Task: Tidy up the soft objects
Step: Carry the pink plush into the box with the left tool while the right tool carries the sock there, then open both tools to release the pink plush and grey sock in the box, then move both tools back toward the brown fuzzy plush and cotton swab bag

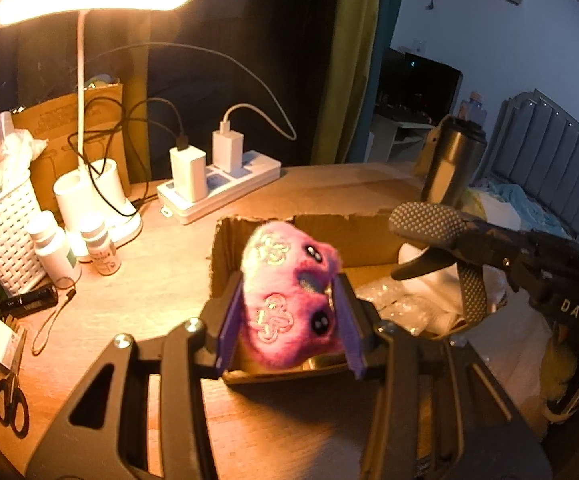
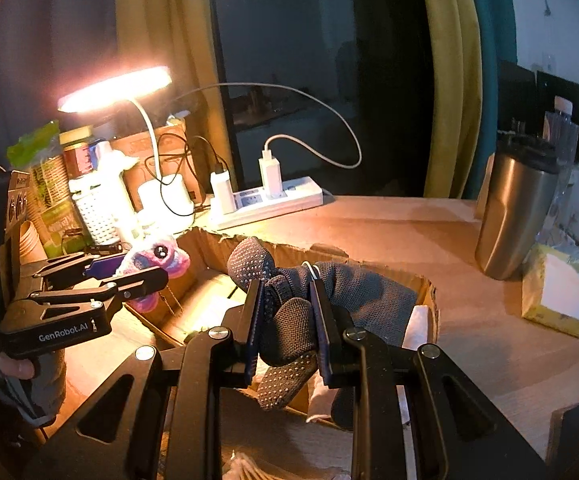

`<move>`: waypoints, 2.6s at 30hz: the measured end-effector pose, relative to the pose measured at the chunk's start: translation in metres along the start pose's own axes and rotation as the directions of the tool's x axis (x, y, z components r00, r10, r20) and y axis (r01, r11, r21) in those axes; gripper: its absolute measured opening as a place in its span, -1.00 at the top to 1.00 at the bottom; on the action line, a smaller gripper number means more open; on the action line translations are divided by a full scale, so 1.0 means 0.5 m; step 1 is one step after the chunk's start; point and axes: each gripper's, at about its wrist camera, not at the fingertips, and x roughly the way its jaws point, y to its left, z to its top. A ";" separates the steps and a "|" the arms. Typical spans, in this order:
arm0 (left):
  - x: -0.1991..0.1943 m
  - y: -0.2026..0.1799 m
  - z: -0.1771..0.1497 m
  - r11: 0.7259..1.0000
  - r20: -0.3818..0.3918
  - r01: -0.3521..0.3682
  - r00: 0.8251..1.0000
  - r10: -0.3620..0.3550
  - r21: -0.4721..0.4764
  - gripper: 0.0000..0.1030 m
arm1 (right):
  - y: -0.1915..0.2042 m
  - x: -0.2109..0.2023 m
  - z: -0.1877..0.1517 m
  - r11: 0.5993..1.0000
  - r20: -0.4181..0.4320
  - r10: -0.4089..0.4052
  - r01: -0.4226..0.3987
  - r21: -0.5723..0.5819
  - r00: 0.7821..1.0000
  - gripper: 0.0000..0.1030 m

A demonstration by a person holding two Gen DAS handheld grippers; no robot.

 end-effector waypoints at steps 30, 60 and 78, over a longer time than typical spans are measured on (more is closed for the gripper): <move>0.087 -0.020 -0.019 0.999 -0.112 -0.005 0.994 0.011 0.054 0.00 | -0.035 0.108 -0.038 0.997 -0.187 -0.079 0.081 0.006 0.979 0.52; -0.015 -0.041 -0.011 0.999 -0.047 0.031 0.998 -0.030 0.018 -0.50 | -0.025 -0.002 -0.023 0.994 -0.107 -0.102 0.106 0.036 0.989 0.01; -0.106 -0.069 -0.032 0.998 -0.005 0.044 0.999 -0.044 0.041 -0.50 | 0.016 -0.086 -0.032 0.993 -0.069 -0.109 0.111 0.025 0.992 0.00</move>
